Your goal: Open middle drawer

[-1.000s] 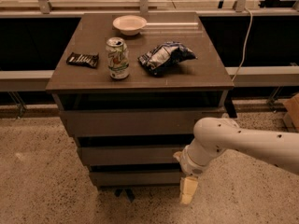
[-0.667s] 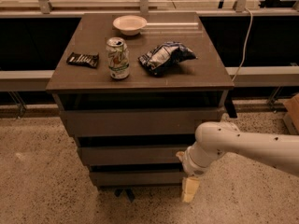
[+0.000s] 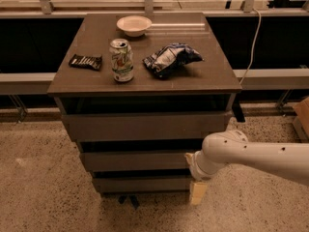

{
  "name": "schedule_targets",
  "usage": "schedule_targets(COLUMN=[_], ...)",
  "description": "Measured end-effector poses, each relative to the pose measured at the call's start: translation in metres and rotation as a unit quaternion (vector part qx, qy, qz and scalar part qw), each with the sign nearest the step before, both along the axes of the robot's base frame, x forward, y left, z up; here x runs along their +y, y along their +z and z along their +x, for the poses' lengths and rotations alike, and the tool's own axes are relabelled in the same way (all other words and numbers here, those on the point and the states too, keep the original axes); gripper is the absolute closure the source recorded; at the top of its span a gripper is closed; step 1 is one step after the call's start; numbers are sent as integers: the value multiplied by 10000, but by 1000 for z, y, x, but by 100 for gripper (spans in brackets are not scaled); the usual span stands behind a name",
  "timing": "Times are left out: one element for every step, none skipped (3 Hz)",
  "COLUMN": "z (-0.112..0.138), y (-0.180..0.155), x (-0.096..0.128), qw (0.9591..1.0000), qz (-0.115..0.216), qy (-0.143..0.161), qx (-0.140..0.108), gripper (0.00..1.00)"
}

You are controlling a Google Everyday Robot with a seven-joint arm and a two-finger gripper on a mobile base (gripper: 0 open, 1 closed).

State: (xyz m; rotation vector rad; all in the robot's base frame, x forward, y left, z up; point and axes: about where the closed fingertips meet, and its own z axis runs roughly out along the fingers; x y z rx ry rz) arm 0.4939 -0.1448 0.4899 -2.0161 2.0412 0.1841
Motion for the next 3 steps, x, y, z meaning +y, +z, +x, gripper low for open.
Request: schedule_targets(z=[19, 19, 37], y=[-11, -11, -24], x=[-2, -2, -4], qw=[9998, 9998, 9983], qz=[76, 76, 156], qy=[46, 46, 109], qx=[-191, -191, -549], gripper=[0, 0, 0])
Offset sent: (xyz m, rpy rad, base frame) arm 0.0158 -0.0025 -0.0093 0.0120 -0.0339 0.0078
